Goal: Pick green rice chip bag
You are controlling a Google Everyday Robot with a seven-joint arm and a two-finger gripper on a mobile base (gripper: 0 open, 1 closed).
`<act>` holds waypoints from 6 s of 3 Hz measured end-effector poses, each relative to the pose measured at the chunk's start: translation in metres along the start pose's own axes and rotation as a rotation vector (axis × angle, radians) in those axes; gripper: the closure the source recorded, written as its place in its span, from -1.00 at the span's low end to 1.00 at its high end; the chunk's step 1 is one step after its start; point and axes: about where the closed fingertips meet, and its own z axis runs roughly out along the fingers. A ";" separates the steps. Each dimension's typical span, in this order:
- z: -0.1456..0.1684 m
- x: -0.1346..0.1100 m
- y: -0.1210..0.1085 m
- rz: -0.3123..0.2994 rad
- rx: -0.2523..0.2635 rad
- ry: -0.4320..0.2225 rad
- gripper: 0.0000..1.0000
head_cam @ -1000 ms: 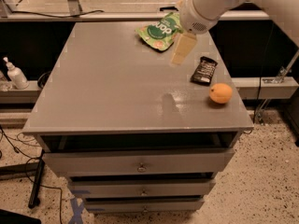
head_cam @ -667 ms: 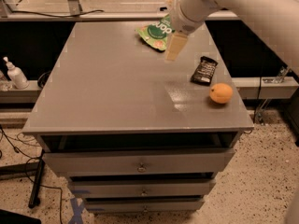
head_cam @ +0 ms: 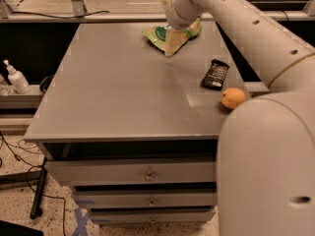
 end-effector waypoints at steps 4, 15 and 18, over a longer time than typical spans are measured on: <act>-0.026 0.032 -0.084 -0.161 0.138 0.007 -1.00; 0.068 0.063 -0.041 -0.581 0.058 0.232 -0.17; 0.037 0.065 -0.061 -0.561 0.110 0.274 1.00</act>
Offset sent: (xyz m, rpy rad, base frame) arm 0.0962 -0.0539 0.0849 -0.0261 -0.1557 0.0238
